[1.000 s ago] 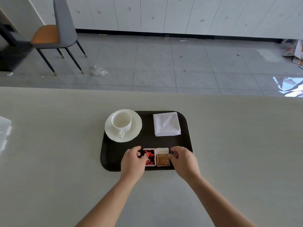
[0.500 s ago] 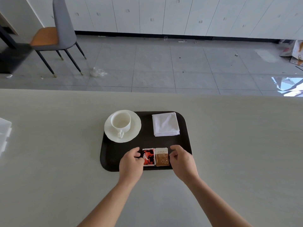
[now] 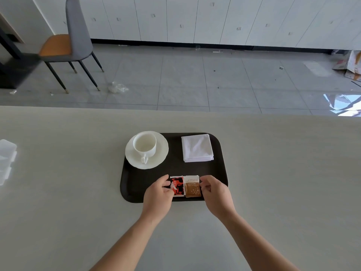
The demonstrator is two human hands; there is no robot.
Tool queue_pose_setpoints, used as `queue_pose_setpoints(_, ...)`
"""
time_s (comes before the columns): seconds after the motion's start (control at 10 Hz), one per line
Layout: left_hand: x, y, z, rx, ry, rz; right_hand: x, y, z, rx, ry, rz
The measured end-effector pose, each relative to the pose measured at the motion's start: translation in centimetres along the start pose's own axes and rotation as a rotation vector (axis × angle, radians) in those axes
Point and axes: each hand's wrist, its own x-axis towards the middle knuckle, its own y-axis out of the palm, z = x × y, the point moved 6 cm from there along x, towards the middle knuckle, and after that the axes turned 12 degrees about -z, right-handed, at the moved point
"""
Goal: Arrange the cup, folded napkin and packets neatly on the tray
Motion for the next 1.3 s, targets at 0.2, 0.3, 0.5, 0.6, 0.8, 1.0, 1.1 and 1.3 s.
queue_pose_setpoints(0.2, -0.2, -0.3, 0.1, -0.004, -0.009, -0.008, 0.1, 0.0, -0.2, 0.011, 0.008, 0.010)
queue_pose_setpoints(0.3, -0.2, -0.3, 0.1, -0.016, -0.016, -0.011, 0.1, 0.0, 0.0, 0.012, -0.005, 0.013)
queue_pose_setpoints(0.5, -0.1, -0.4, 0.2, 0.002, -0.014, -0.012, 0.1, 0.1, 0.1, -0.008, -0.015, 0.004)
queue_pose_setpoints(0.6, 0.1, -0.7, -0.2, 0.088, 0.058, -0.015, 0.2, 0.0, 0.2, -0.013, -0.005, 0.010)
queue_pose_setpoints(0.8, 0.3, -1.2, -1.3, 0.349, 0.272, -0.022, 0.7, 0.2, 0.8, -0.088, -0.039, 0.054)
queue_pose_setpoints(1.0, -0.6, -1.3, -2.1, 0.812, 0.542, -0.053, 0.8, 0.1, 2.0, -0.230, -0.185, 0.020)
queue_pose_setpoints(1.1, -0.9, -1.5, -2.2, 0.876, 0.579, -0.051, 0.7, -0.4, 2.6, -0.282, -0.234, 0.044)
queue_pose_setpoints(1.3, -1.0, -2.5, -2.1, 0.926, 0.598, -0.100, 0.7, -1.1, 3.9, -0.377, -0.339, 0.054)
